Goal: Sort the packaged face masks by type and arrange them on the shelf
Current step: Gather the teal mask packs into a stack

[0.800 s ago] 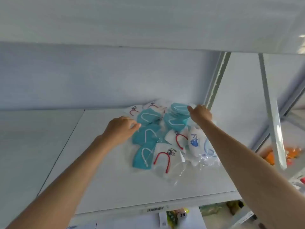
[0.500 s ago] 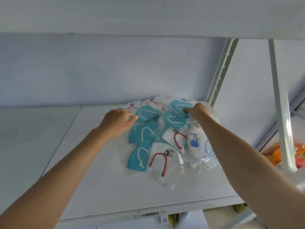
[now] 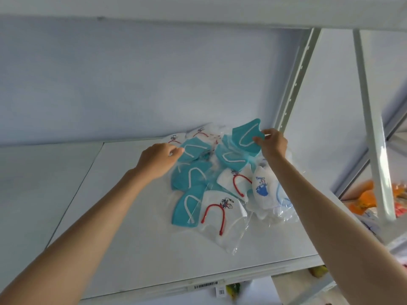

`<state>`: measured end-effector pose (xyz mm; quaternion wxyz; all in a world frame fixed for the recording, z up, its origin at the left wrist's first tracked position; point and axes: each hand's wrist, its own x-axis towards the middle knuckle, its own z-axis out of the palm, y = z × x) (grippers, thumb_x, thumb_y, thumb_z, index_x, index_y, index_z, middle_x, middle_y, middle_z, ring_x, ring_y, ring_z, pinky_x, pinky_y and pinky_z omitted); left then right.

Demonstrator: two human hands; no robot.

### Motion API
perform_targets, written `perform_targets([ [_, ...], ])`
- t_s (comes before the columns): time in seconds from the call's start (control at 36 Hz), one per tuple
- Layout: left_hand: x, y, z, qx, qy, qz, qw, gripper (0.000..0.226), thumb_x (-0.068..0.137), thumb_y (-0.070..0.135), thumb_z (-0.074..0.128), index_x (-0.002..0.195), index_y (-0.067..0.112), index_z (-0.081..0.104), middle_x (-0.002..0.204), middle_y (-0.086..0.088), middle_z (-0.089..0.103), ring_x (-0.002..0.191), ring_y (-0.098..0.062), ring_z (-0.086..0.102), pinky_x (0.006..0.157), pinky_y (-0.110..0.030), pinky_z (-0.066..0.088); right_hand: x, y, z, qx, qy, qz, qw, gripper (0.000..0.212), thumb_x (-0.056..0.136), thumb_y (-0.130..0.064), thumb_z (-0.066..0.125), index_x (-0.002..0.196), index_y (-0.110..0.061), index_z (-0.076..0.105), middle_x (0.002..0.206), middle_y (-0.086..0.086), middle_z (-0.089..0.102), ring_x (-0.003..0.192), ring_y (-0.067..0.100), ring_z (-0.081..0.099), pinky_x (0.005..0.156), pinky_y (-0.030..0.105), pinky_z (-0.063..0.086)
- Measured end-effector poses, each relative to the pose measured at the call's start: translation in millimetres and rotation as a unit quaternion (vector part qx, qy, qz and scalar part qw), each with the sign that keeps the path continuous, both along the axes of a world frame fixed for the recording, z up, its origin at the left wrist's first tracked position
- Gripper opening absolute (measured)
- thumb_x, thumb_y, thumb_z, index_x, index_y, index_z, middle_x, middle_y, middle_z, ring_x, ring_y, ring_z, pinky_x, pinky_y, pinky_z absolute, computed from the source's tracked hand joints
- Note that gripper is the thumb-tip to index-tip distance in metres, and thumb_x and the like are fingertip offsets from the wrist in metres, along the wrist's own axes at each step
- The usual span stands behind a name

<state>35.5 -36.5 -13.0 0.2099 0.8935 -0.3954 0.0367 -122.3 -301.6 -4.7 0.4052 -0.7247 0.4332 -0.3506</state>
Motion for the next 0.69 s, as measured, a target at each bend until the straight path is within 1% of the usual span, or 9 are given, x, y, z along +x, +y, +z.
perform_targets([
  [0.11,-17,-18,7,-0.132,0.149,-0.016,0.980,0.055,0.098,0.054,0.037,0.104,0.008,0.067,0.107,-0.006,0.070,0.101,-0.022,0.063,0.090,-0.036,0.048,1,27,12,0.075,-0.105,0.040,0.991,0.033,0.087,-0.017,0.068,0.117,-0.007,0.061,0.099,0.004,0.065,0.073,0.009,0.061,0.056,0.010,0.048],
  [0.22,-35,-42,9,-0.244,0.342,-0.039,0.906,0.035,0.098,0.050,0.044,0.109,0.020,0.058,0.106,-0.004,0.066,0.102,-0.021,0.064,0.092,-0.039,0.052,13,66,11,0.091,-0.143,0.108,0.980,0.029,0.087,-0.015,0.069,0.114,-0.006,0.061,0.083,0.000,0.063,0.061,0.005,0.056,0.046,0.007,0.043],
  [0.31,-38,-50,6,-0.312,0.454,-0.019,0.835,0.037,0.093,0.039,0.059,0.115,0.009,0.059,0.100,-0.005,0.067,0.089,-0.019,0.066,0.082,-0.032,0.057,21,87,5,0.085,-0.139,0.133,0.978,0.028,0.085,-0.018,0.071,0.110,-0.007,0.063,0.079,0.000,0.064,0.057,0.005,0.056,0.048,0.010,0.042],
  [0.42,-36,-50,2,-0.396,0.497,0.021,0.772,0.024,0.088,0.012,0.068,0.111,0.006,0.062,0.093,-0.006,0.069,0.073,-0.018,0.068,0.064,-0.024,0.059,27,102,-5,0.098,-0.094,0.178,0.975,0.018,0.084,-0.022,0.072,0.099,-0.014,0.064,0.071,-0.002,0.062,0.047,0.000,0.052,0.050,0.014,0.043],
  [0.47,-30,-46,0,-0.411,0.483,0.035,0.772,0.021,0.089,0.007,0.066,0.110,0.008,0.062,0.091,-0.006,0.068,0.072,-0.017,0.067,0.060,-0.022,0.058,25,97,-7,0.077,-0.064,0.171,0.980,0.021,0.088,-0.029,0.067,0.098,-0.011,0.068,0.071,-0.004,0.064,0.052,0.002,0.054,0.057,0.019,0.046],
  [0.56,-22,-34,1,-0.419,0.457,0.047,0.784,0.020,0.090,0.005,0.065,0.109,0.007,0.061,0.093,-0.007,0.067,0.074,-0.018,0.066,0.057,-0.021,0.058,13,67,-7,-0.031,0.001,0.063,0.998,0.031,0.093,-0.038,0.057,0.105,-0.012,0.068,0.094,-0.002,0.067,0.079,0.014,0.058,0.068,0.028,0.046],
  [0.61,-17,-26,1,-0.424,0.445,0.047,0.787,0.018,0.090,0.004,0.064,0.108,0.006,0.060,0.094,-0.006,0.066,0.075,-0.017,0.066,0.053,-0.019,0.056,5,39,-8,-0.117,0.116,-0.010,0.986,0.042,0.094,-0.045,0.051,0.114,-0.011,0.065,0.113,0.005,0.063,0.101,0.023,0.056,0.081,0.033,0.045],
  [0.67,-13,-22,2,-0.419,0.439,0.046,0.794,0.020,0.090,0.004,0.064,0.110,0.005,0.060,0.097,-0.005,0.067,0.079,-0.016,0.067,0.053,-0.019,0.056,4,14,-12,-0.111,0.252,-0.027,0.961,0.060,0.092,-0.057,0.044,0.122,-0.008,0.059,0.131,0.014,0.051,0.118,0.032,0.047,0.095,0.040,0.042],
  [0.69,-12,-21,2,-0.414,0.433,0.045,0.799,0.021,0.090,0.005,0.064,0.111,0.005,0.060,0.099,-0.006,0.067,0.080,-0.016,0.067,0.054,-0.019,0.056,5,6,-13,-0.081,0.300,-0.021,0.950,0.066,0.089,-0.063,0.043,0.120,-0.007,0.059,0.135,0.015,0.047,0.119,0.034,0.047,0.098,0.042,0.042],
])
